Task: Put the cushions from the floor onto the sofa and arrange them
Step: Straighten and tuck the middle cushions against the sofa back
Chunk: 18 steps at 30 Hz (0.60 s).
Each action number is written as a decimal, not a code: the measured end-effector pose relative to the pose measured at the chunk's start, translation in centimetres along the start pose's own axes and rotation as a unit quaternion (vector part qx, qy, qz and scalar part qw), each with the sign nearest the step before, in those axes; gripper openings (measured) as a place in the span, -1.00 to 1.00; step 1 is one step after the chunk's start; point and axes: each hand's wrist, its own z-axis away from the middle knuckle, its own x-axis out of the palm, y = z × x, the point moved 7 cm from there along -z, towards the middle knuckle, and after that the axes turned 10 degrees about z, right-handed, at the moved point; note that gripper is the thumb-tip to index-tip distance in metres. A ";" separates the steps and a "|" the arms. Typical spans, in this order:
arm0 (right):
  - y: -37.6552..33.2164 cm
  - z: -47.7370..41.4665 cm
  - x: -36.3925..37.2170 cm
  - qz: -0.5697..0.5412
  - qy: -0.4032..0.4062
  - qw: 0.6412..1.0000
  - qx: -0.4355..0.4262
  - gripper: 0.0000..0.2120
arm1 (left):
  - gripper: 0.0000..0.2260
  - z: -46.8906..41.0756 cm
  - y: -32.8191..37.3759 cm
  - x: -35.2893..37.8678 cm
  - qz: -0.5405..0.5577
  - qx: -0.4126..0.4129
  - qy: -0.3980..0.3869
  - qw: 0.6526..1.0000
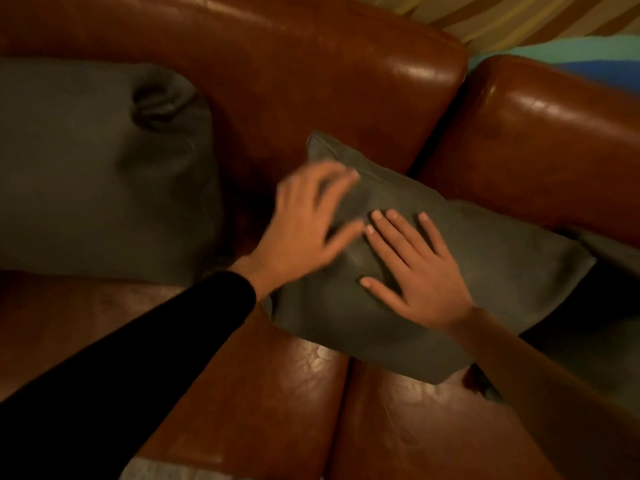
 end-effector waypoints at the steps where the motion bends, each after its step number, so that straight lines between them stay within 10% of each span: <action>1: -0.2 0.9 0.3 0.005 0.000 1.000 0.000 -0.34 | -0.38 1.7 1.8 1.9 -0.017 0.078 -0.077 0.994; 5: 1.0 3.9 1.5 0.050 -0.032 0.998 0.023 -0.14 | -0.20 5.1 3.6 7.0 -0.120 0.147 -0.208 0.959; 18: 6.6 13.8 2.9 0.046 -0.019 0.981 0.186 -0.15 | -0.27 6.2 4.8 8.2 -0.303 0.117 -0.157 0.933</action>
